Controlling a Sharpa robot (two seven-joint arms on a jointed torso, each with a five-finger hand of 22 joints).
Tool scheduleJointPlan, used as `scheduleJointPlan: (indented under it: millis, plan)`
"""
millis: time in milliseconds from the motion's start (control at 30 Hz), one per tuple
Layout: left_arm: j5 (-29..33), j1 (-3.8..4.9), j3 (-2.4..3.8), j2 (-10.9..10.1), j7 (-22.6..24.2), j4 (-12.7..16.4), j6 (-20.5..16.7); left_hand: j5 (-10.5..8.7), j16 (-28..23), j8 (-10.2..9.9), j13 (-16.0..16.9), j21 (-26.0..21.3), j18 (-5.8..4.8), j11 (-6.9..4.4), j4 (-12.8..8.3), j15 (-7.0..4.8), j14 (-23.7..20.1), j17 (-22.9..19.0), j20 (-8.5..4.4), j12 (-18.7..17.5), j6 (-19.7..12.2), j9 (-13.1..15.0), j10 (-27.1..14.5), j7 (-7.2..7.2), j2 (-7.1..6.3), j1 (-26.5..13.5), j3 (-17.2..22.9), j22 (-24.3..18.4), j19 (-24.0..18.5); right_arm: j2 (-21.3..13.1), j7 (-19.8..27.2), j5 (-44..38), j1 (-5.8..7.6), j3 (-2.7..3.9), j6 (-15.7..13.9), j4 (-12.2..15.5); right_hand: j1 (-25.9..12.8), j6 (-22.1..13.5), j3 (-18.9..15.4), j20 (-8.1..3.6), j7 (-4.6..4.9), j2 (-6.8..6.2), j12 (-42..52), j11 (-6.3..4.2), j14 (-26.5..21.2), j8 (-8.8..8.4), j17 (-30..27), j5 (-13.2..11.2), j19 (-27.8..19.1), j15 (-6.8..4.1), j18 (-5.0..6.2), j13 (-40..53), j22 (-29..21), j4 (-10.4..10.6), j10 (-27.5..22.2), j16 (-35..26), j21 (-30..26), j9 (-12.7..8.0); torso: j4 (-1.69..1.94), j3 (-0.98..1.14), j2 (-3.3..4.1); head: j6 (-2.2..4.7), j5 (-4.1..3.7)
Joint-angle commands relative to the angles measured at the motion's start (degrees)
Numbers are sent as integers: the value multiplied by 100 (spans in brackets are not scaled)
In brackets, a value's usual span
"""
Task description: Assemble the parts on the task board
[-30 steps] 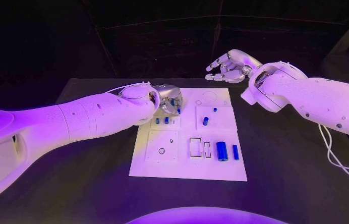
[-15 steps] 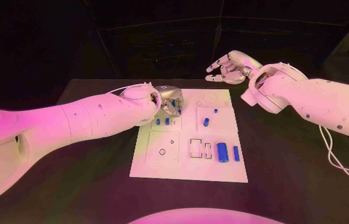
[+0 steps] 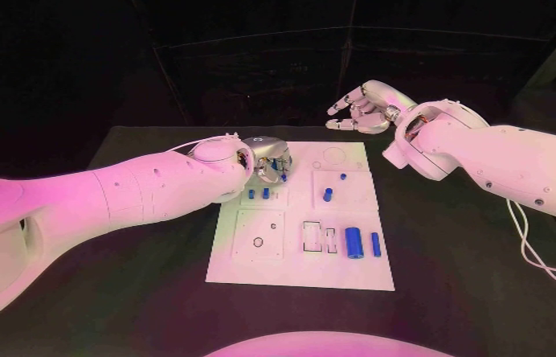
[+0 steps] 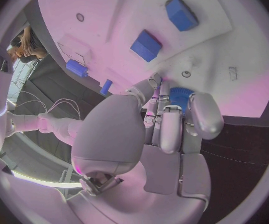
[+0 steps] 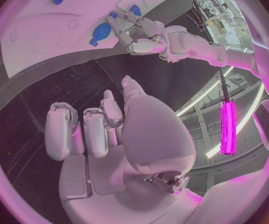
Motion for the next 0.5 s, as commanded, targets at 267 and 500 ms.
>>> scheduleJointPlan:
  millis: [267,500]
  plan:
    - [302,11,45,-238,124,262,-354,9,25,-59,-53,26,-47,12,-32,-23,187,-40,-11,-132,76,-21,122,13,-27,-132,137,22,22,0,49,12,11,3,16,1,21,-19,-9,-17,-21,54,-19,-3,353,27,464,32,-29,1,84,-3,-1,31,-33,-24,-17,5,15,-3,-10,10,23]
    - [333,12,252,-496,99,493,-388,9,25,-69,-63,26,-47,14,-29,-21,187,-46,-10,-158,84,-25,137,15,-32,-162,157,24,20,-6,52,12,11,3,24,-14,21,-19,-9,-17,-21,54,-19,-3,353,27,464,32,-29,1,84,-3,-1,31,-33,-24,-17,5,27,-5,-12,15,48]
